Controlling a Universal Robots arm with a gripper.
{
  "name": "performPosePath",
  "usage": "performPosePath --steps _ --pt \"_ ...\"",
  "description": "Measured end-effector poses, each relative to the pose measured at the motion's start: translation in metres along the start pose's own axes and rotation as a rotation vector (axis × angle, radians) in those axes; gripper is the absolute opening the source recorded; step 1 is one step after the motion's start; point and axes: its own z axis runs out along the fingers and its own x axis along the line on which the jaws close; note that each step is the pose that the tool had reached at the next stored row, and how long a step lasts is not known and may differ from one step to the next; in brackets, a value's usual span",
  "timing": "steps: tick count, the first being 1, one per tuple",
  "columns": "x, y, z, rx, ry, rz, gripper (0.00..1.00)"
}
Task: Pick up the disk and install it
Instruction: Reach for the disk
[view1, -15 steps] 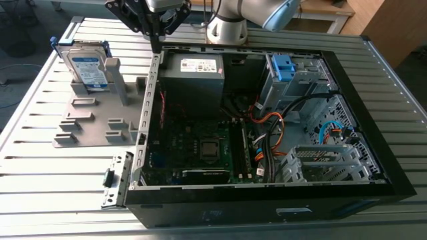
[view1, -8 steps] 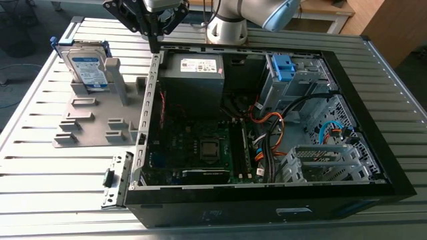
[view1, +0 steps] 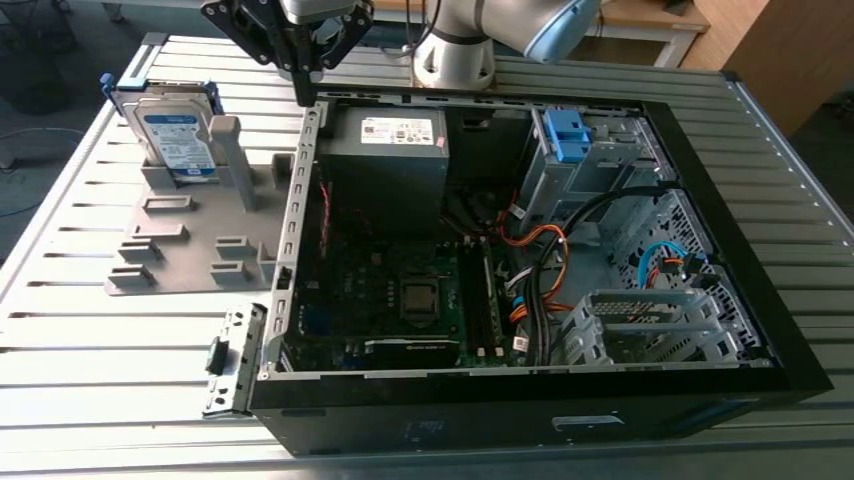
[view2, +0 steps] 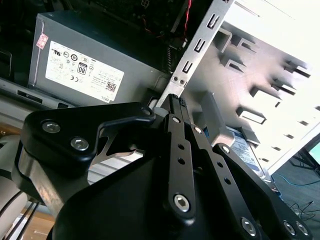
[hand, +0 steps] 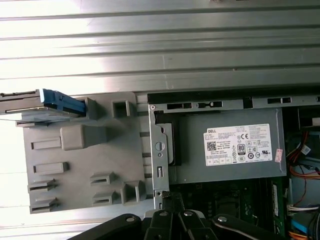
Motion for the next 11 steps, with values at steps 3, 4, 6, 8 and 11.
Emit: performPosePath --steps 3,4,6,8,11 --pt "0.0012 -0.0001 0.0000 0.0000 0.0001 0.000 0.11" --pt "0.0016 -0.0001 0.0000 0.0001 0.0000 0.000 0.11" --pt "0.0023 -0.0002 0.0000 0.0001 0.0001 0.000 0.11" --pt "0.0030 -0.0002 0.0000 0.0000 0.0000 0.000 0.11" --pt "0.0040 -0.0003 0.0000 0.0000 0.0001 0.000 0.11"
